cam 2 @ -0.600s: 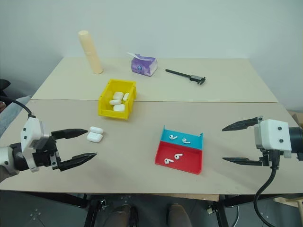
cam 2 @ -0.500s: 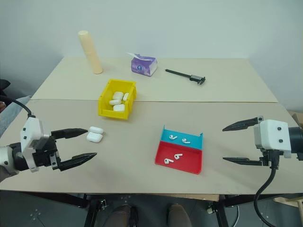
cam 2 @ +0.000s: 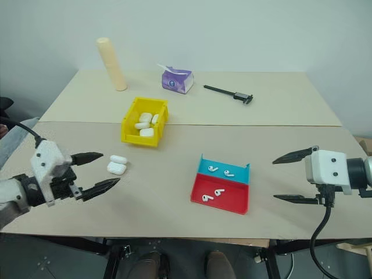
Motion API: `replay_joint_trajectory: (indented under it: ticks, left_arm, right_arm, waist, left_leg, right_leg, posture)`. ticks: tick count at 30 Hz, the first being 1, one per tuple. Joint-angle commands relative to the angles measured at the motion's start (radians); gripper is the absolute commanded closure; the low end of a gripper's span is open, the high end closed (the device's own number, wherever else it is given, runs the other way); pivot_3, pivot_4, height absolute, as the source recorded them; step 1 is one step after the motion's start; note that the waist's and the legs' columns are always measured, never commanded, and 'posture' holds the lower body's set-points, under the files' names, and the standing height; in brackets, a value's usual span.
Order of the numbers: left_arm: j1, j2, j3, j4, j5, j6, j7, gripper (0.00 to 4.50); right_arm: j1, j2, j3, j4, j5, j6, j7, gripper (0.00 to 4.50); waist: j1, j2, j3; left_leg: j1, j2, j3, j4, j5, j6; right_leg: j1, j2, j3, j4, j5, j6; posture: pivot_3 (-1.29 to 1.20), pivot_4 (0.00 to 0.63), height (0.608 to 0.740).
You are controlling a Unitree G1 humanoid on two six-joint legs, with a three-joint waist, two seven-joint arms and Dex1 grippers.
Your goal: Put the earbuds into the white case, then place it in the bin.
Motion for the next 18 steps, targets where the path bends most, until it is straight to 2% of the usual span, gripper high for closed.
replay_joint_trajectory:
  ticks: [1, 3, 5, 7, 9, 10, 11, 13, 16, 18]
  left_arm:
    - [-0.133, -0.040, -0.072, -0.069, 0.020, 0.192, 0.222, 0.00]
    - [-0.249, -0.061, -0.171, -0.123, 0.069, 0.340, 0.355, 0.00]
    - [-0.347, -0.087, -0.221, -0.140, 0.072, 0.481, 0.417, 0.00]
    - [-0.498, -0.182, -0.261, -0.101, 0.097, 0.696, 0.489, 0.00]
    - [-0.596, -0.211, -0.283, -0.001, 0.067, 0.792, 0.553, 0.00]
    - [-0.632, -0.200, -0.291, 0.054, 0.036, 0.798, 0.570, 0.00]
    - [-0.681, -0.132, -0.339, 0.134, -0.039, 0.798, 0.573, 0.00]
    - [-0.775, -0.092, -0.374, 0.292, -0.146, 0.798, 0.637, 0.00]
    - [-0.920, 0.010, -0.506, 0.443, -0.273, 0.798, 0.641, 0.00]
    - [-1.005, 0.040, -0.577, 0.558, -0.338, 0.798, 0.664, 0.00]
  right_arm:
    - [-0.038, -0.014, 0.012, 0.017, -0.031, -0.025, -0.027, 0.03]
    - [-0.048, -0.015, 0.016, 0.011, -0.032, 0.002, -0.045, 0.03]
    - [-0.044, -0.016, 0.013, 0.000, -0.024, 0.022, -0.052, 0.03]
    - [-0.008, -0.007, 0.006, -0.019, -0.031, 0.018, -0.059, 0.03]
    - [0.019, -0.002, 0.007, -0.036, -0.043, 0.024, -0.072, 0.03]
    - [0.029, -0.003, 0.010, -0.044, -0.044, 0.034, -0.078, 0.03]
    - [0.035, -0.002, 0.013, -0.049, -0.043, 0.041, -0.084, 0.03]
    - [0.037, -0.002, 0.022, -0.055, -0.046, 0.058, -0.100, 0.03]
    - [0.028, 0.001, 0.039, -0.057, -0.062, 0.074, -0.133, 0.03]
    - [0.032, -0.003, 0.038, -0.058, -0.068, 0.083, -0.141, 0.03]
  waist:
    - [0.004, 0.000, 0.000]
    - [0.006, -0.001, 0.000]
    - [0.009, -0.001, 0.001]
    - [0.011, -0.002, 0.001]
    - [0.016, -0.003, 0.001]
    - [0.017, -0.003, 0.001]
    - [0.014, -0.003, 0.002]
    - [0.005, -0.004, 0.002]
    - [0.004, -0.006, 0.004]
    - [0.005, -0.006, 0.004]
  left_leg:
    - [0.000, 0.000, 0.000, 0.000, 0.000, 0.000]
    - [0.000, 0.000, 0.000, 0.000, 0.000, 0.000]
    - [0.000, -0.001, -0.001, 0.000, 0.000, 0.000]
    - [-0.001, -0.001, -0.001, 0.000, 0.000, 0.000]
    - [-0.002, -0.002, -0.002, 0.001, 0.000, 0.000]
    - [-0.002, -0.002, -0.002, 0.001, 0.000, 0.000]
    - [-0.001, -0.002, -0.003, 0.001, 0.000, 0.000]
    - [0.000, -0.001, -0.003, 0.000, 0.000, 0.000]
    - [0.000, -0.001, -0.003, 0.000, 0.000, 0.000]
    - [-0.001, -0.002, -0.003, 0.000, 0.000, 0.000]
  right_leg:
    - [0.000, 0.000, 0.000, 0.000, 0.000, 0.000]
    - [0.000, 0.000, 0.001, 0.000, 0.000, 0.001]
    - [0.001, 0.000, 0.001, 0.000, 0.000, 0.001]
    - [0.000, 0.000, 0.001, 0.000, 0.000, 0.001]
    - [0.000, 0.001, 0.000, 0.000, 0.001, 0.002]
    - [0.001, 0.001, -0.001, 0.000, 0.001, 0.001]
    - [0.000, 0.001, 0.000, 0.001, 0.001, 0.002]
    - [0.000, 0.001, 0.001, 0.001, 0.001, 0.001]
    - [0.000, 0.001, 0.001, 0.001, 0.001, 0.002]
    - [-0.001, 0.000, 0.001, 0.000, 0.001, 0.002]
  posture:
    - [0.00, 0.150, 0.740]
    - [0.00, 0.150, 0.740]
    - [0.00, 0.150, 0.740]
    - [0.00, 0.150, 0.740]
    - [0.00, 0.150, 0.740]
    - [0.00, 0.150, 0.740]
    - [0.00, 0.150, 0.740]
    - [0.00, 0.150, 0.740]
    - [0.00, 0.150, 0.740]
    - [0.00, 0.150, 0.740]
